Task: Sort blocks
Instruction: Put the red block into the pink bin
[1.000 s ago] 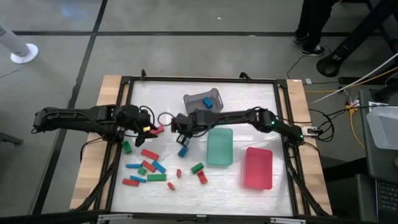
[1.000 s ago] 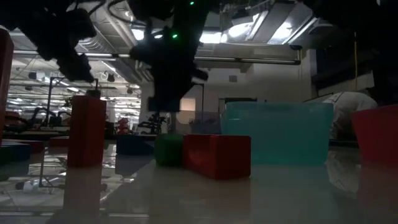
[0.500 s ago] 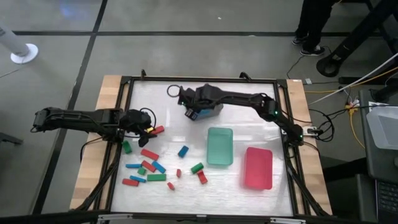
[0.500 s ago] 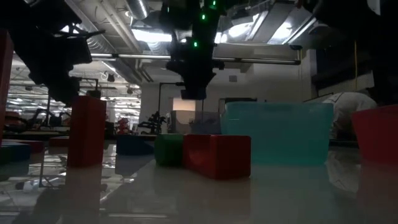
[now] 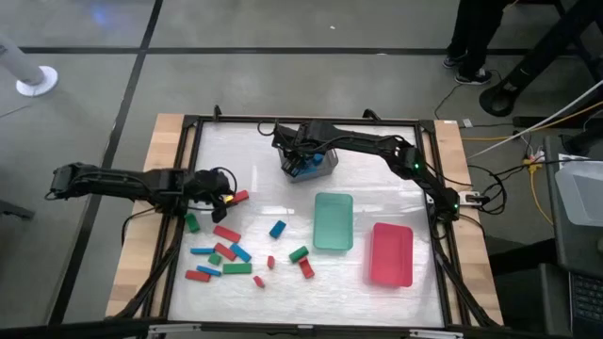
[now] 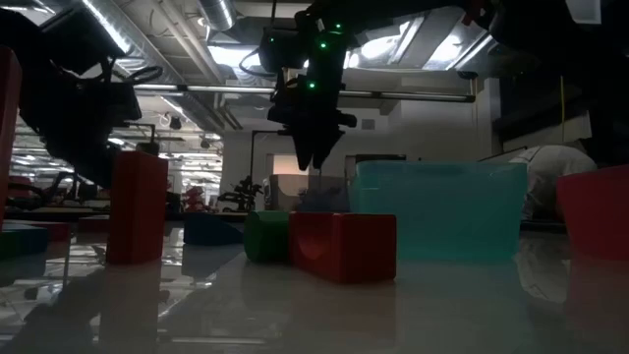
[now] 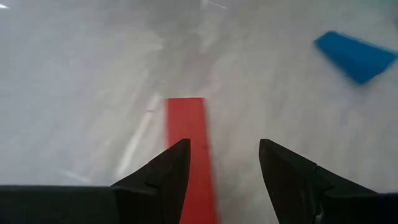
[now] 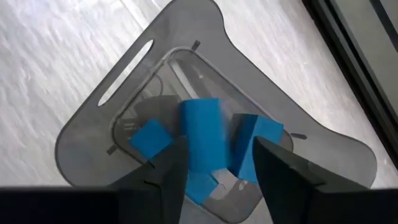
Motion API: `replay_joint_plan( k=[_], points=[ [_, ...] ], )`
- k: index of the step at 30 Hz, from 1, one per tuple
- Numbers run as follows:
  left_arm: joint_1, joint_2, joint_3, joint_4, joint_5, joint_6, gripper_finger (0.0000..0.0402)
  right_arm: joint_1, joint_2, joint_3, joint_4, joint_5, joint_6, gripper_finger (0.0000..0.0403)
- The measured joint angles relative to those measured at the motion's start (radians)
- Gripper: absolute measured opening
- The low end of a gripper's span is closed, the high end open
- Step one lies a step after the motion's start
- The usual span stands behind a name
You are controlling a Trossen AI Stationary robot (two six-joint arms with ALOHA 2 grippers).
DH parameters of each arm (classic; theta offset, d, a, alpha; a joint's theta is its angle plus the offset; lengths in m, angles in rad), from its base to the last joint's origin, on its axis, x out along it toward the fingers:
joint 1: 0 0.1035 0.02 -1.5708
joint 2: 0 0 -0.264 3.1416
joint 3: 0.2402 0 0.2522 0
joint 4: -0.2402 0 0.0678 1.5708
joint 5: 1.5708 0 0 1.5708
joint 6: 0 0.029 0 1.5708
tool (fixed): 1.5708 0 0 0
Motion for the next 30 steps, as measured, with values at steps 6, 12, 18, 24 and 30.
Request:
replay_joint_plan(
  k=[6, 12, 18, 24, 30],
  points=[
    [0.001, 0.000, -0.038, 0.030, -0.080, 0.042, 0.0180, 0.002, 0.000, 0.000, 0.000, -0.001, 0.000, 0.0230],
    [0.001, 0.000, -0.038, 0.036, -0.080, 0.043, 0.0180, 0.002, 0.000, 0.000, -0.012, -0.026, 0.000, 0.0245],
    [0.001, 0.027, -0.038, 0.046, -0.080, 0.043, 0.0180, 0.003, 0.000, 0.000, -0.015, -0.146, -0.001, 0.0245],
    [0.000, 0.098, -0.038, 0.083, -0.080, 0.043, 0.0180, 0.004, -0.003, 0.000, -0.015, -0.184, -0.007, 0.0245],
    [0.000, 0.181, -0.031, 0.114, -0.080, 0.042, 0.0180, 0.005, -0.003, 0.000, -0.015, -0.184, -0.026, 0.0245]
  ],
)
